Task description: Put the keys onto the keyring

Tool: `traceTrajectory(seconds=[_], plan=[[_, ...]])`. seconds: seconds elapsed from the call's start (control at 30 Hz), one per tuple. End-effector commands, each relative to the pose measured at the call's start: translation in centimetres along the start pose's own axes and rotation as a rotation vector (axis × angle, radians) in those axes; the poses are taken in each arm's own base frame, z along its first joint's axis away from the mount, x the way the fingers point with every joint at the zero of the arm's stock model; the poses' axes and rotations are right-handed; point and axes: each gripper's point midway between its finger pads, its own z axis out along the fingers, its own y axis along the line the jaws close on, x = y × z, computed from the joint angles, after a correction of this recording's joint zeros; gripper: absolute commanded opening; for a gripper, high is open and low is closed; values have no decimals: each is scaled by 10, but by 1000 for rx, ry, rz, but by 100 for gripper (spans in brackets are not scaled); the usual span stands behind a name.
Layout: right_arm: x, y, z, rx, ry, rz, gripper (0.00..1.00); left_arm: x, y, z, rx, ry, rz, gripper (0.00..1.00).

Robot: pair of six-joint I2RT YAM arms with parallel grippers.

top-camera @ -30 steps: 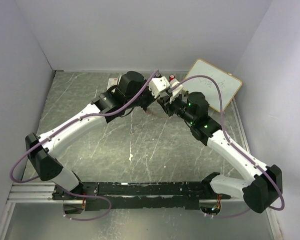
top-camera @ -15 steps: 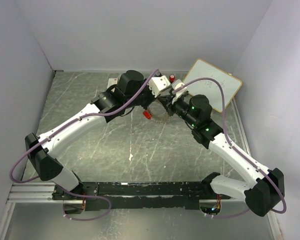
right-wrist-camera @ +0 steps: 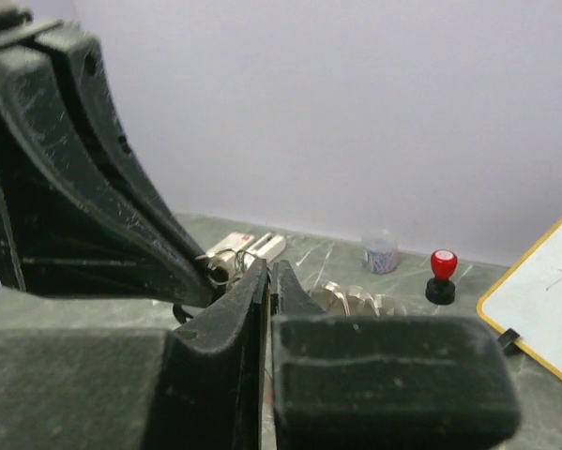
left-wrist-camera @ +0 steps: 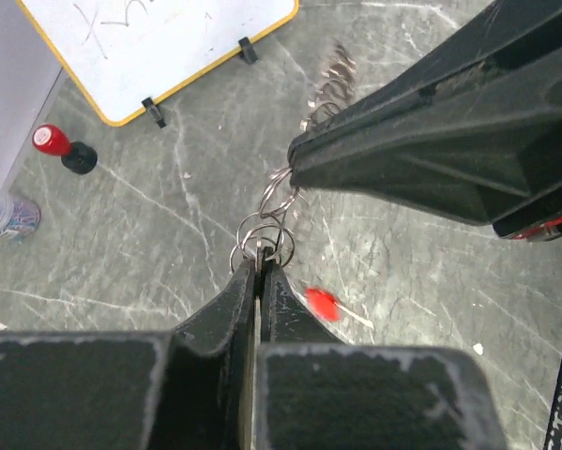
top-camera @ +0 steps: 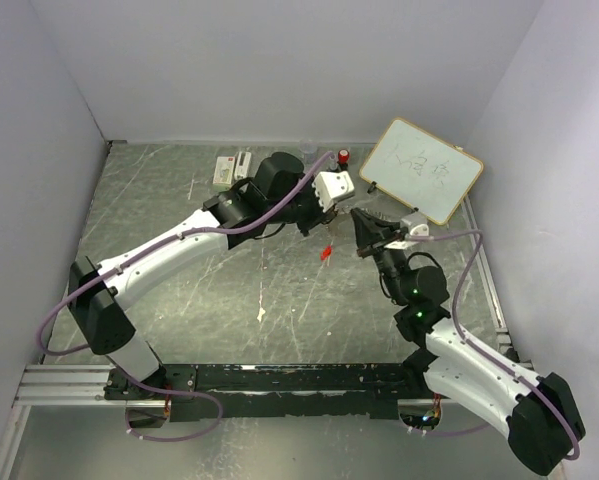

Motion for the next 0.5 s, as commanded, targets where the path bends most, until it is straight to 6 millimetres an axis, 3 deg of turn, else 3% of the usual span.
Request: traceTrajectory(seconds=[0.0, 0.17, 0.2, 0.3, 0.37, 0.43, 0.47], plan=[[-121, -49, -20, 257, -492, 129, 0, 29, 8, -19, -42, 77, -45, 7], [-137, -57, -31, 298, -566, 150, 0, 27, 29, -30, -159, 74, -68, 7], [-135, -53, -26, 282, -535, 106, 0, 26, 34, -33, -184, 73, -71, 7], [-126, -35, 18, 211, -282, 18, 0, 18, 40, -39, -206, 52, -62, 7], [-110, -21, 41, 133, -125, -52, 15, 11, 42, -42, -209, 39, -50, 7], [-90, -7, 56, 41, 11, -138, 54, 5, 44, -45, -216, 29, -37, 7], [-77, 4, 62, -26, 78, -166, 65, 3, 45, -46, -214, 29, -28, 7]])
